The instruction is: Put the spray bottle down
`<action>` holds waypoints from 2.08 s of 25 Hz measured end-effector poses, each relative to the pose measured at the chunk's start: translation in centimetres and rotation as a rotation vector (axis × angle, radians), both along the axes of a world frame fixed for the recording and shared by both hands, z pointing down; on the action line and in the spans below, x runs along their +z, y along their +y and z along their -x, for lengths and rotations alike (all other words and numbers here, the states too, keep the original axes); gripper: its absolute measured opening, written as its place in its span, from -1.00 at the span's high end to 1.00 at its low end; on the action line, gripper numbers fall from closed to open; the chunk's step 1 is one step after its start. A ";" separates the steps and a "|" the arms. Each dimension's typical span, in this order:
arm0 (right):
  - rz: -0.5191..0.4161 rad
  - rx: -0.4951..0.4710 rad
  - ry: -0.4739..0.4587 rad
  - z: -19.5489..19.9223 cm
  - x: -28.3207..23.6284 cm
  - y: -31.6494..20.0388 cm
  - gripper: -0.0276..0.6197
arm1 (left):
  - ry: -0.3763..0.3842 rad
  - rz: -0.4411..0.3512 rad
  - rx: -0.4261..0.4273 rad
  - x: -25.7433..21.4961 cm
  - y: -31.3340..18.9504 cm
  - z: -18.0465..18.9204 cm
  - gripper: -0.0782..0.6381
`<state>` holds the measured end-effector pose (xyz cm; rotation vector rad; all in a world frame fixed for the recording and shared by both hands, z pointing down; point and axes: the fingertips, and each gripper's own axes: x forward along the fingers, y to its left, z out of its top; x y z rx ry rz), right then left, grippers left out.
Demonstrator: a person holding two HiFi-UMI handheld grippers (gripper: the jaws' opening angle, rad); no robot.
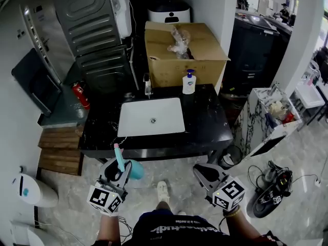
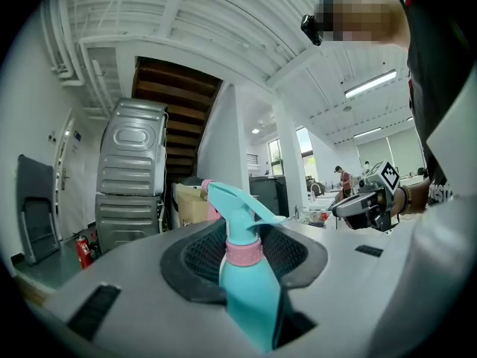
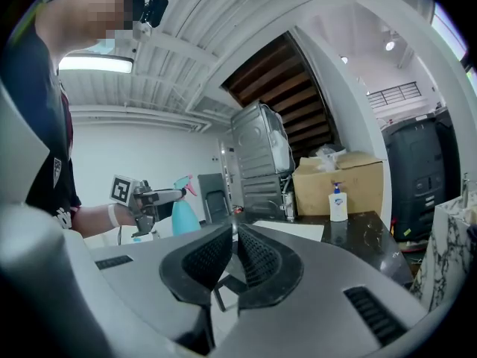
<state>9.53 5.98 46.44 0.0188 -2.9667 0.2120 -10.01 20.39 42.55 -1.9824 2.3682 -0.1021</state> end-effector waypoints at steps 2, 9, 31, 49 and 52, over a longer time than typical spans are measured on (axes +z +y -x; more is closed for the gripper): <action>-0.001 0.001 0.006 2.0 0.1 -1.1 0.78 | -0.001 -0.008 0.013 0.0 -1.6 1.8 0.36; -0.028 -0.005 0.024 12.0 -0.5 -5.7 0.78 | 0.021 -0.021 0.039 0.7 -7.0 11.0 0.36; -0.069 0.074 0.047 28.1 -2.4 -12.3 0.78 | 0.011 -0.052 0.118 0.7 -14.7 27.6 0.36; -0.014 0.078 0.031 26.1 -2.3 -21.1 0.78 | 0.061 -0.059 0.162 0.1 -24.3 24.1 0.36; -0.001 0.110 0.028 24.6 -2.1 -23.1 0.78 | 0.056 -0.056 0.199 0.2 -27.0 22.6 0.36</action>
